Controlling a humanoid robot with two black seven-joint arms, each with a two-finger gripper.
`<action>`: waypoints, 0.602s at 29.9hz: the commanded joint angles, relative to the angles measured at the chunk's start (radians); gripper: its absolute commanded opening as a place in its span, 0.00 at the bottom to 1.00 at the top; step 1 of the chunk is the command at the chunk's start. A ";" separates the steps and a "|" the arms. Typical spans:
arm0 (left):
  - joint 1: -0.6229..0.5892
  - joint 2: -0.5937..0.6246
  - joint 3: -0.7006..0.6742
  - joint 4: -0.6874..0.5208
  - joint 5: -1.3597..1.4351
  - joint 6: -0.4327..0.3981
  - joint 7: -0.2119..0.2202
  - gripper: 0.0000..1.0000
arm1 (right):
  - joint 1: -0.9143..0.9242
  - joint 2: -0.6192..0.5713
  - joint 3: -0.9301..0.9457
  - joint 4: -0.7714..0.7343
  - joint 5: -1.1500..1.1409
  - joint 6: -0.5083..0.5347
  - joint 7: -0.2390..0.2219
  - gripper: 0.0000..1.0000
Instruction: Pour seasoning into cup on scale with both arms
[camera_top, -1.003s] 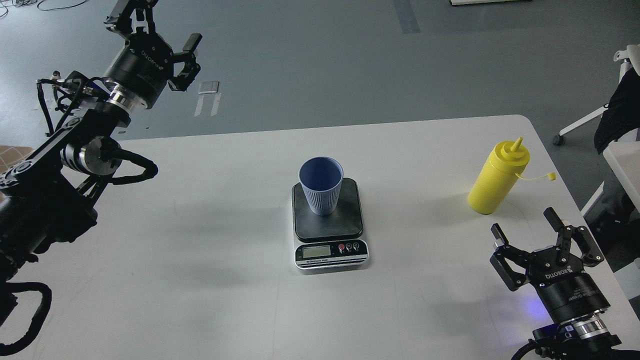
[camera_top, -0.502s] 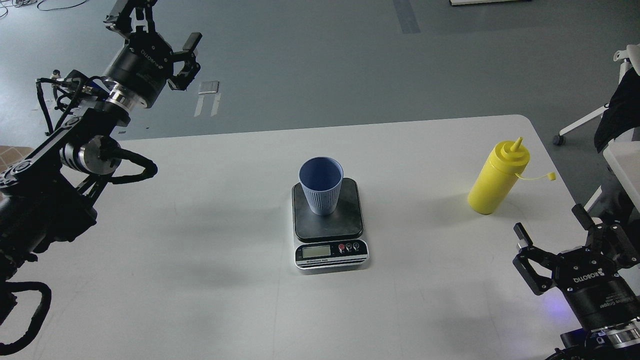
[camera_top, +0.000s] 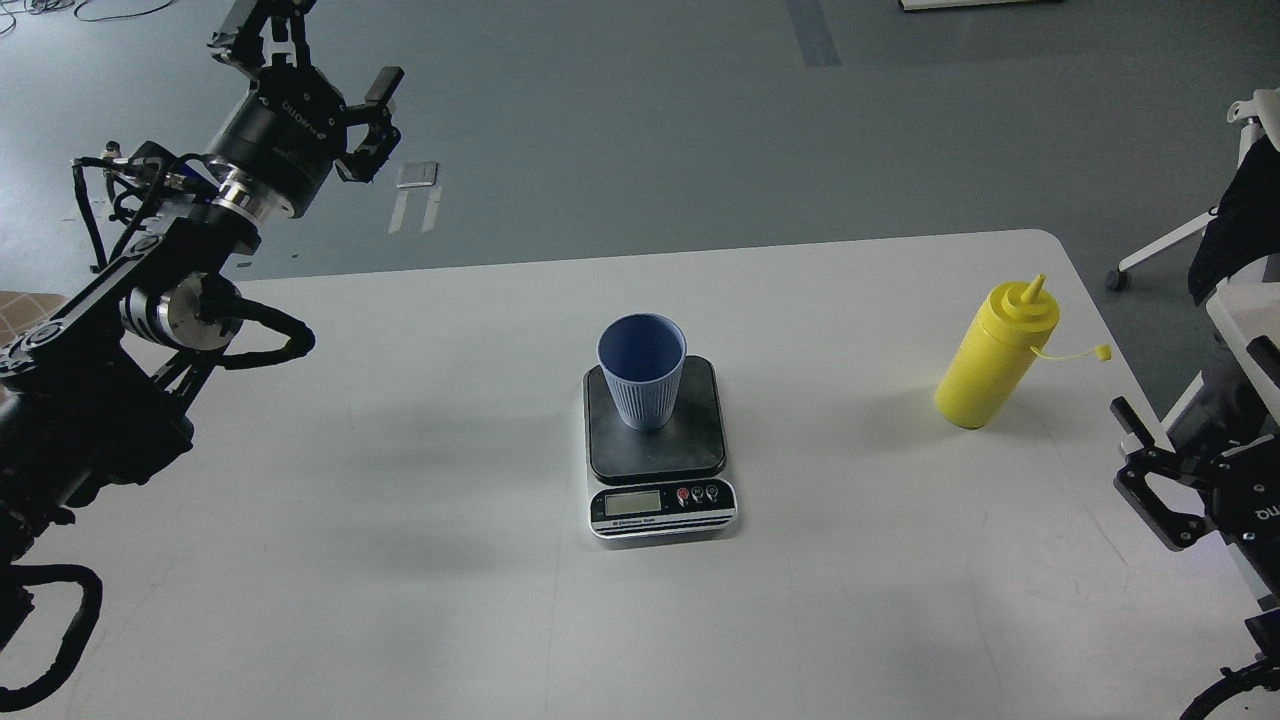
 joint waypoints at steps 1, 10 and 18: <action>-0.001 0.001 0.000 0.000 0.000 -0.002 0.000 0.97 | 0.091 -0.136 0.000 -0.011 0.000 0.000 0.000 1.00; -0.010 0.009 0.000 0.000 0.000 -0.052 0.000 0.98 | 0.529 -0.322 -0.115 -0.174 -0.011 0.000 -0.005 1.00; -0.042 0.004 -0.003 0.031 0.031 -0.107 0.000 0.98 | 0.993 -0.239 -0.457 -0.444 -0.026 0.000 -0.002 1.00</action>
